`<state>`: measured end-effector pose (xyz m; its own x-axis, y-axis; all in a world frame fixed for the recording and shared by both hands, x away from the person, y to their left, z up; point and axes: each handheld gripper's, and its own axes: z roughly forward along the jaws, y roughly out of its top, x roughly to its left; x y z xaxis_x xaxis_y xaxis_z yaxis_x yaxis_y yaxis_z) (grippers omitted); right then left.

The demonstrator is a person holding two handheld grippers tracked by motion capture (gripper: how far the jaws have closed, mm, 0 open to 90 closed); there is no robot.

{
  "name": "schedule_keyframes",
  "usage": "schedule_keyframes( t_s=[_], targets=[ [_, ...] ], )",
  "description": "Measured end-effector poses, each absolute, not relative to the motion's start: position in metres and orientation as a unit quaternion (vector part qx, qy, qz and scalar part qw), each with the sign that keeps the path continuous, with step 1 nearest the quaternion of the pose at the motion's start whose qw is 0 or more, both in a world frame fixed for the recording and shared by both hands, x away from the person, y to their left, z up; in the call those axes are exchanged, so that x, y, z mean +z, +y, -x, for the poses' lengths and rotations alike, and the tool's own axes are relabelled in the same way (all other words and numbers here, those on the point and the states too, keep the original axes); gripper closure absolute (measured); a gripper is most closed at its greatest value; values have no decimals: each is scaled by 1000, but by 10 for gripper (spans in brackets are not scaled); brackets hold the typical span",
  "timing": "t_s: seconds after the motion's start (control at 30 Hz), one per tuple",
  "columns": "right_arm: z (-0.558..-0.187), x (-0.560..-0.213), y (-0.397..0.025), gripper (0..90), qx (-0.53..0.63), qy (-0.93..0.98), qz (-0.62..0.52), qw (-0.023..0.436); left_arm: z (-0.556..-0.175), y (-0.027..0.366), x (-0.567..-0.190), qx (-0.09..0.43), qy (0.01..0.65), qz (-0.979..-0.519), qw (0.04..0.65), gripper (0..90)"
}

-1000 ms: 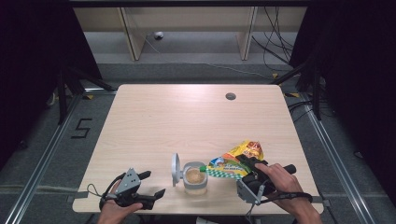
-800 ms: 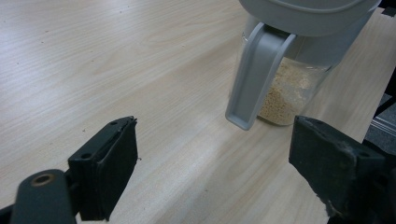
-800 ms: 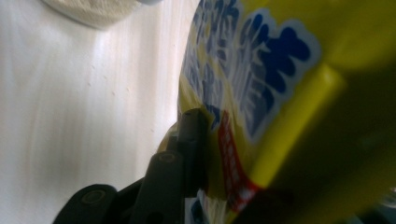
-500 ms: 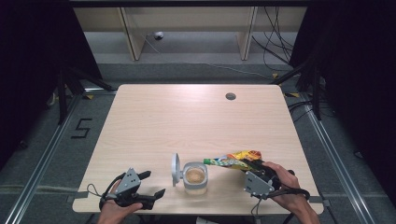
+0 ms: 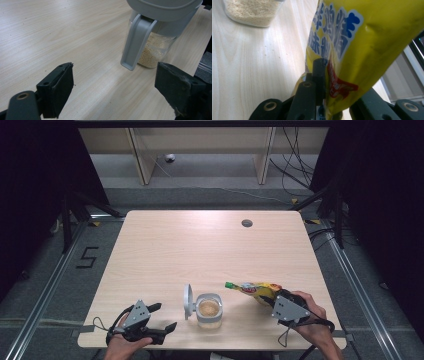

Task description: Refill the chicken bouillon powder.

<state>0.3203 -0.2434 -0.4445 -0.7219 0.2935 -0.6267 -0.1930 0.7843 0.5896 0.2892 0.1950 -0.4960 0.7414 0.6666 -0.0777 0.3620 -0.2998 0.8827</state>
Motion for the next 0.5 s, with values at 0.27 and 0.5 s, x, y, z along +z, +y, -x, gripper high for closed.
schedule_keyframes(
  t_s=[0.27, 0.5],
  targets=[
    [-322, -447, -257, 799, 361, 854, -81, 365, -289, 195, -496, 154, 327, -791, 494, 150],
    [-323, -451, -269, 794, 392, 837, -146, 352, -289, 195, -496, 155, 326, -791, 494, 150]
  ],
)
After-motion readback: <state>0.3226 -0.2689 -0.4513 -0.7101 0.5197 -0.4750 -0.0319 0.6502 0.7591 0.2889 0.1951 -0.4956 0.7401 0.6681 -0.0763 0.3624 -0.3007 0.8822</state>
